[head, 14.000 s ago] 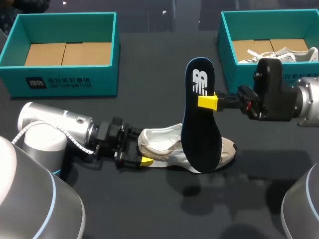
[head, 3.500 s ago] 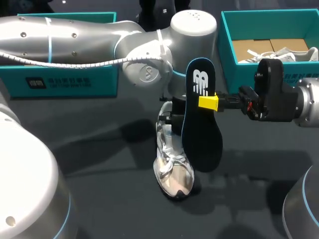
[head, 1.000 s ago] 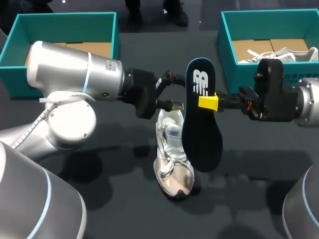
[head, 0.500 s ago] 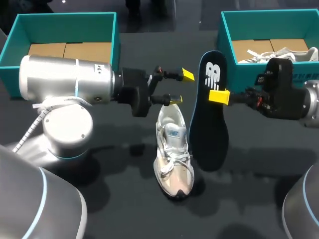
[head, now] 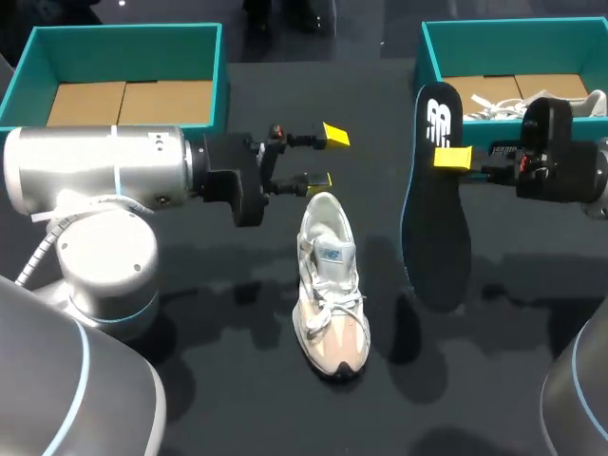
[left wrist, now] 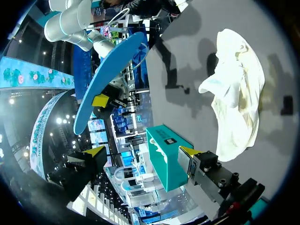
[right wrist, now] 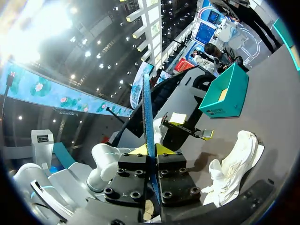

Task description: Take the shoe out of the shoebox, open the shoe tongue, remove and reinsert the insole, then place the shoe into the shoebox

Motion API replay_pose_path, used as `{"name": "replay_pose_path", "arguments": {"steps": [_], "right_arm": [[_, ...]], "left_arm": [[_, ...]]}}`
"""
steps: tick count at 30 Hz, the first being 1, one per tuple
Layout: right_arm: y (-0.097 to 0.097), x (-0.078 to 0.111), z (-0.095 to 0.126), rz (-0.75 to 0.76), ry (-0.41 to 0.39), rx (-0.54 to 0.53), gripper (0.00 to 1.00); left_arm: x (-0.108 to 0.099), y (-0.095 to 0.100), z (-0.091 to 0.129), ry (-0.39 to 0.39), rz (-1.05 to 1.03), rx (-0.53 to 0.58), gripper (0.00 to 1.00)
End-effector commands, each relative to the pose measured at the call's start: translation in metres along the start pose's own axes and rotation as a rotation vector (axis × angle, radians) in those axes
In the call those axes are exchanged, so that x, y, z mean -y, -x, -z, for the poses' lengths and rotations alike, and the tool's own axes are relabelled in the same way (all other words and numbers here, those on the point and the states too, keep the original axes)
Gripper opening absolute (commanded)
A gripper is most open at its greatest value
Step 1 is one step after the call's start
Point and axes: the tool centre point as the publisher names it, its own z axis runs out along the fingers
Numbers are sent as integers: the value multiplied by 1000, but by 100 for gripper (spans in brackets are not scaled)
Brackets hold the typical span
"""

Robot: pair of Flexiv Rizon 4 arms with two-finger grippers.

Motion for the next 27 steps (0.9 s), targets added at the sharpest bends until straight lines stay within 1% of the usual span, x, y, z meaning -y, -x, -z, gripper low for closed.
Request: {"name": "replay_pose_path", "arguments": {"steps": [1,2,15,16,18,20,22,23,27], "right_arm": [[14,-14,5,-44,-40,-14,0],[16,-16,7,-58,-48,1,0],[16,-16,7,-58,-48,1,0],[24,-19,6,-98,-49,3,0],[34,-29,3,-126,-41,-9,0],[46,-37,3,-221,-34,24,0],[57,-43,4,-278,-20,18,0],[61,-46,4,-313,-30,52,0],[76,-54,1,-392,-43,77,0]], "left_arm": [[1,4,14,-25,11,21,100],[1,6,16,-50,12,23,100],[1,6,16,-50,12,23,100],[1,6,16,-50,12,23,100],[3,5,15,-60,20,29,100],[5,7,13,-72,14,40,100],[8,10,12,-78,0,48,100],[8,11,12,-80,-4,49,100],[10,17,11,-91,-4,51,100]]}}
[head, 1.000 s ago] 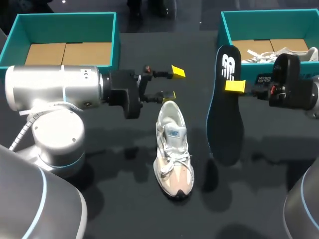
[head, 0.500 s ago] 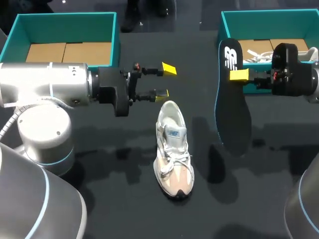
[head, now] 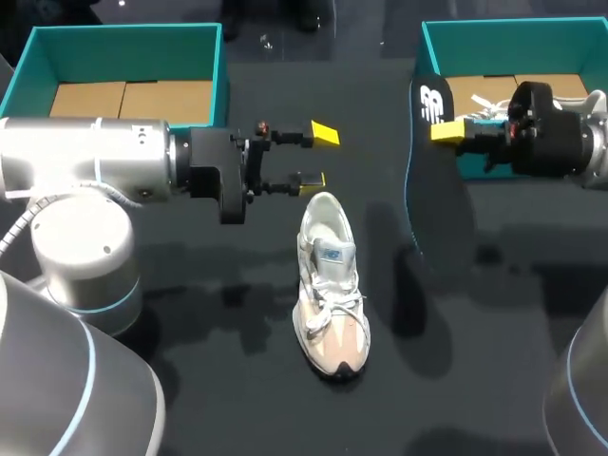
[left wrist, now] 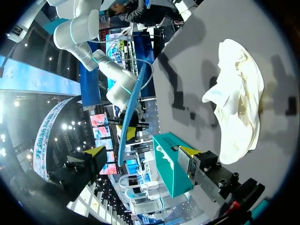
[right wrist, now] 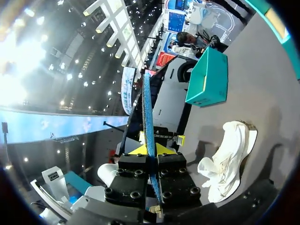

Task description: Take the shoe out of the shoebox, open the shoe tongue, remove and reinsert the insole, then place the shoe into the shoebox

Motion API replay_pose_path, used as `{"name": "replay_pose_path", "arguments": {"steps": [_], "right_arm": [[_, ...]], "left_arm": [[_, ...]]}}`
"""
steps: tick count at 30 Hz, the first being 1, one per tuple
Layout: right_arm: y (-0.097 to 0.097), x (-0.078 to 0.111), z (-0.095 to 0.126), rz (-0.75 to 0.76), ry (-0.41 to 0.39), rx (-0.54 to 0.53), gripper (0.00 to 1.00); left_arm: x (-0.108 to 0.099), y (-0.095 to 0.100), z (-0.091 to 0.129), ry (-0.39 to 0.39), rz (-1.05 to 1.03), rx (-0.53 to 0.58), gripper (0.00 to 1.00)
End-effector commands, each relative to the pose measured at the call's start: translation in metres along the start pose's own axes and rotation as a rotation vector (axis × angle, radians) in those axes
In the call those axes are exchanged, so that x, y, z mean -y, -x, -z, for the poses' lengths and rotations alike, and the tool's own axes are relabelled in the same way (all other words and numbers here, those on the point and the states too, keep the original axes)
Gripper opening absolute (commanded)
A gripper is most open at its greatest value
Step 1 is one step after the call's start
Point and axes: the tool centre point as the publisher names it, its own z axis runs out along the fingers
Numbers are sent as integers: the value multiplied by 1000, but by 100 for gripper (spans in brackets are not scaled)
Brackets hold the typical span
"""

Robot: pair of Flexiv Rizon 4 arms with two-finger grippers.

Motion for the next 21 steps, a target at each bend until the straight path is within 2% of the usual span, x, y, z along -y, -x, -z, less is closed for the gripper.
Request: {"name": "replay_pose_path", "arguments": {"steps": [1,17,21], "right_arm": [[15,-19,-9,-76,-38,19,0],[19,-19,-10,-84,-32,18,0],[25,-32,-20,-184,-42,64,0]], "left_arm": [[0,5,-2,-14,0,1,100],[2,7,-5,-30,1,12,100],[7,6,-17,-34,-7,6,100]]}}
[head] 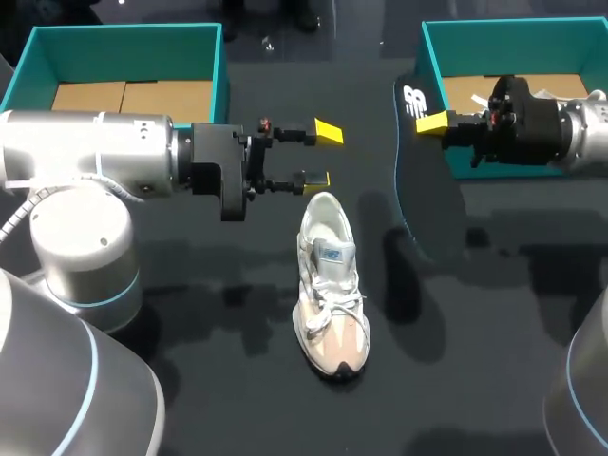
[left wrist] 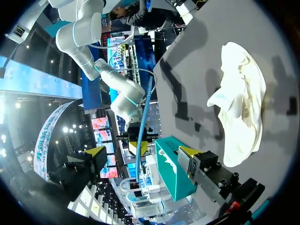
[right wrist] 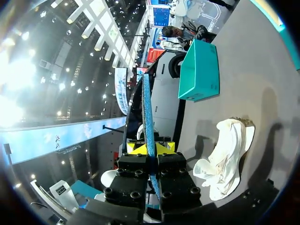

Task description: Take the shoe out of the shoebox, open the shoe tongue, remove and reinsert the insole, then place the shoe into the shoebox

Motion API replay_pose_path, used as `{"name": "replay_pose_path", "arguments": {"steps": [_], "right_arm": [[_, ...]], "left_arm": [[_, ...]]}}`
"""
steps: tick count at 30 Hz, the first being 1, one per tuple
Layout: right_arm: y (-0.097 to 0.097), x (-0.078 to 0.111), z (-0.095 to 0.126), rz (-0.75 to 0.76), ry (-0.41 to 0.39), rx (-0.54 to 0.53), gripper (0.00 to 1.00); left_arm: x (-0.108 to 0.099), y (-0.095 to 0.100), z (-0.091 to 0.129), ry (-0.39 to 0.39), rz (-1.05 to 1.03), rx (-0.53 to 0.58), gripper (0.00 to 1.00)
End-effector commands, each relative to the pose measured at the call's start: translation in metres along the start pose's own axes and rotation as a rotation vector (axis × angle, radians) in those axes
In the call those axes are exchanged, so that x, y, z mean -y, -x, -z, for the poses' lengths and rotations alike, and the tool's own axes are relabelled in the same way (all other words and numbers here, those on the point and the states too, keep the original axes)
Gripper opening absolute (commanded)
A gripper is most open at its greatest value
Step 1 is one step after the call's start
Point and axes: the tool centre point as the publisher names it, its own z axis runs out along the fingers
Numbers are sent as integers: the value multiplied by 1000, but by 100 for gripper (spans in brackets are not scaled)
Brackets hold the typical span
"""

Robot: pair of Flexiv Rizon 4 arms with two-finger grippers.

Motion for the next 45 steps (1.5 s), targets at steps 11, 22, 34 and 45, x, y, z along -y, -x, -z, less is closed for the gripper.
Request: {"name": "replay_pose_path", "arguments": {"steps": [11,22,34,45], "right_arm": [[16,-13,-28,-179,-9,37,0],[23,-16,-38,-223,-9,44,0],[24,-16,-45,-257,-18,67,0],[23,-15,-47,-278,-22,76,0]], "left_arm": [[-7,-7,-32,7,21,4,95],[-12,-9,-45,20,13,11,67],[-14,-13,-57,24,5,23,47],[-20,-16,-66,37,-2,36,37]]}}
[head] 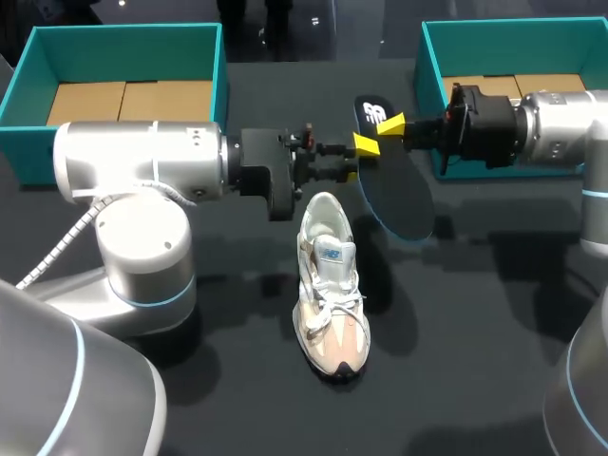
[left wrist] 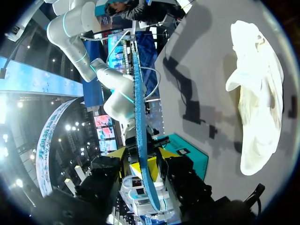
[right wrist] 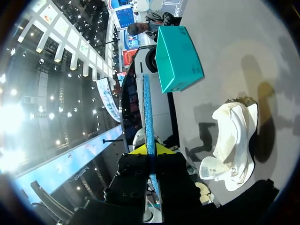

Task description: Take the shoe out of the shoebox, open the shoe tongue, remove and reinsert the insole, then place the shoe into the shoebox

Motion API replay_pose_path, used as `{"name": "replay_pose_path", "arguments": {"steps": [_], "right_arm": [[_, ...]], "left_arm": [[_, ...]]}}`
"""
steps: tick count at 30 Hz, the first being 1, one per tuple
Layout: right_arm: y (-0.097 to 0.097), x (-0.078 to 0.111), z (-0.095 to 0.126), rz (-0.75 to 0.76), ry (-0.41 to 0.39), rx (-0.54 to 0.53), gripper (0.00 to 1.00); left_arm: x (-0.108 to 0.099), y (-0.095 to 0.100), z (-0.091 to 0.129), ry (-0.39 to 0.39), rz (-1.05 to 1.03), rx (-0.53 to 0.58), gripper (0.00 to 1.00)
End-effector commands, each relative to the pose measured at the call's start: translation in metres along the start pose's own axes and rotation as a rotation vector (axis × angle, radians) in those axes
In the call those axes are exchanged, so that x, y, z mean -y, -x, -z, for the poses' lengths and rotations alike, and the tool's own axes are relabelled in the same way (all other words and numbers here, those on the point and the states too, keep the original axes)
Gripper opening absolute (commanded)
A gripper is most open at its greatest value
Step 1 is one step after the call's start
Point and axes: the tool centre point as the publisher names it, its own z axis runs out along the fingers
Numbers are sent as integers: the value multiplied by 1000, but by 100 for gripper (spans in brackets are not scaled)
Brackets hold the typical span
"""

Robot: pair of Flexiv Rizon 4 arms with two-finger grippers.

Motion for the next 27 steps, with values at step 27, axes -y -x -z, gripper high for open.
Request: {"name": "replay_pose_path", "arguments": {"steps": [27], "right_arm": [[3,2,-5,-29,22,10,0]], "left_arm": [[-4,-5,-20,19,-16,0,19]]}}
